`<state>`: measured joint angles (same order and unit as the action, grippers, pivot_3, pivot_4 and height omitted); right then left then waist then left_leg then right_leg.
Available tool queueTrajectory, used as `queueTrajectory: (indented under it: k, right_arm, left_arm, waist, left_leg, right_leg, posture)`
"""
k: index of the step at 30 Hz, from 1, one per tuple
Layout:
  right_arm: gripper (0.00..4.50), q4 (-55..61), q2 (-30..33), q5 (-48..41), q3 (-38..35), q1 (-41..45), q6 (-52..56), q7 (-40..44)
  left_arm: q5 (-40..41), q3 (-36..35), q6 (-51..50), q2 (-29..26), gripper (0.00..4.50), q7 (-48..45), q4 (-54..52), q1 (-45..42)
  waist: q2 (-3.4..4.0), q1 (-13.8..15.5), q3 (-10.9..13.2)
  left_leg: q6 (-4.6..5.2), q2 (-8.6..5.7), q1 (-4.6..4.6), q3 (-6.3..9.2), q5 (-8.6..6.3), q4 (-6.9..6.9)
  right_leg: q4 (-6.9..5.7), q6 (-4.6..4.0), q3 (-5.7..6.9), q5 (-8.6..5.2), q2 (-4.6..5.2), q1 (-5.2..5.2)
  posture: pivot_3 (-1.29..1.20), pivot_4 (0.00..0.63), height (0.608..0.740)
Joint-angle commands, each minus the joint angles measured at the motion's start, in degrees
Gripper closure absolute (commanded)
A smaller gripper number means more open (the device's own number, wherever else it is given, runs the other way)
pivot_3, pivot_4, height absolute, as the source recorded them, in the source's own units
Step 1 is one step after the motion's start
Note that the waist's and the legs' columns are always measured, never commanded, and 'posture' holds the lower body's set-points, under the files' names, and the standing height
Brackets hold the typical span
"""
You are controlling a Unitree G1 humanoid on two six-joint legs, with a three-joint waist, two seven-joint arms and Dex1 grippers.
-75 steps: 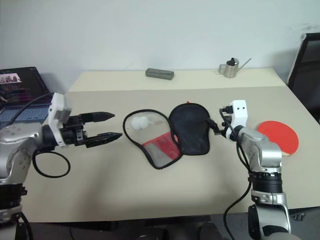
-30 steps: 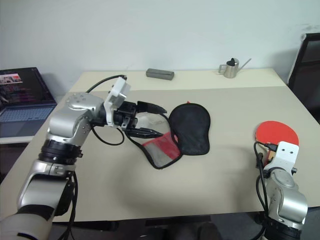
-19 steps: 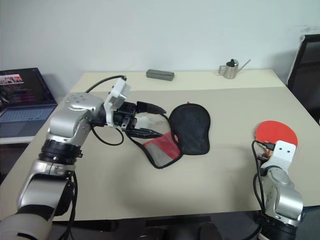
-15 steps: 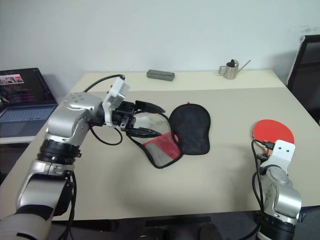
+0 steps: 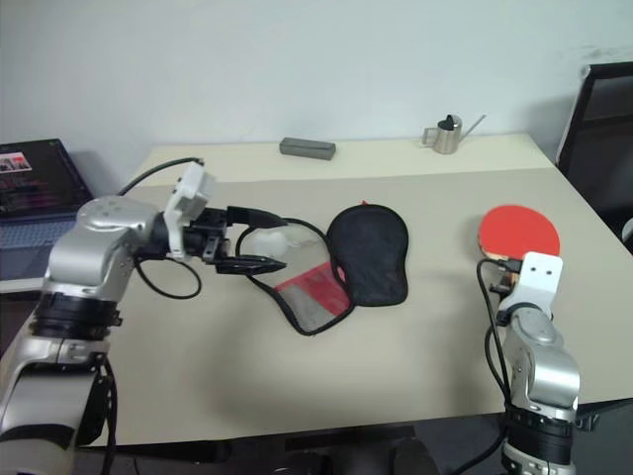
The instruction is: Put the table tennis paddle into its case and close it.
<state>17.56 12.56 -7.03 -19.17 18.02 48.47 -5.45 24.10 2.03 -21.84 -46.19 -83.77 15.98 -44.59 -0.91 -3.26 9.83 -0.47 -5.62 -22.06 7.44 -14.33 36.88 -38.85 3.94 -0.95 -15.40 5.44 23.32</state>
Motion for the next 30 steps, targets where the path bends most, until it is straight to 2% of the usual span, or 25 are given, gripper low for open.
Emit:
queueTrajectory:
  k: [1, 7, 12, 21, 30]
  right_arm:
    - [3.30, 6.8, 0.6, -0.9, 2.1, 4.1, 0.5, 1.1]
    - [3.30, 10.2, -2.0, -2.5, 7.6, 8.0, 6.1, 2.1]
    - [3.30, 7.7, -7.3, -3.0, 12.4, 10.3, 7.7, 1.8]
    - [3.30, -2.5, -14.2, -1.0, 18.4, 14.8, 2.5, 1.0]
    - [3.30, -5.9, -18.4, 0.3, 23.5, 12.3, 0.2, 1.4]
  left_arm:
    - [0.2, -3.5, 0.6, -2.4, 0.00, 0.7, -1.0, 1.6]
    - [1.1, -7.4, 0.7, -3.5, 0.00, 3.8, -2.6, 5.2]
    - [2.0, -10.5, 1.4, -4.2, 0.00, 4.8, -2.6, 8.1]
    - [4.1, -14.0, 0.4, -5.0, 0.00, 6.4, -7.4, 14.6]
    - [4.7, -14.2, -0.6, -5.7, 0.00, 7.3, -9.9, 15.6]
  waist:
    - [0.00, 0.2, 0.0]
    - [0.00, 0.2, 0.0]
    - [0.00, 0.2, 0.0]
    - [0.01, 0.2, 0.0]
    - [0.01, 0.1, 0.0]
  left_leg:
    - [-0.02, 0.08, -0.02, 0.01, -0.01, -0.02]
    - [-0.05, 0.20, -0.07, 0.01, -0.03, -0.03]
    - [-0.06, 0.20, -0.09, 0.00, -0.03, -0.03]
    - [-0.09, 0.23, -0.11, -0.01, -0.04, -0.05]
    - [-0.13, 0.24, -0.11, 0.00, -0.07, -0.07]
  right_leg:
    - [0.02, -0.03, 0.03, -0.02, -0.06, 0.01]
    - [0.05, -0.05, 0.05, -0.01, -0.16, 0.07]
    - [0.05, -0.08, 0.02, 0.00, -0.16, 0.10]
    - [0.04, -0.18, -0.02, 0.06, -0.18, 0.23]
    - [0.05, -0.19, -0.01, 0.06, -0.20, 0.27]
  posture:
    - [0.00, 0.150, 0.740]
    - [0.00, 0.150, 0.740]
    - [0.00, 0.150, 0.740]
    - [0.00, 0.150, 0.740]
    - [0.00, 0.150, 0.740]
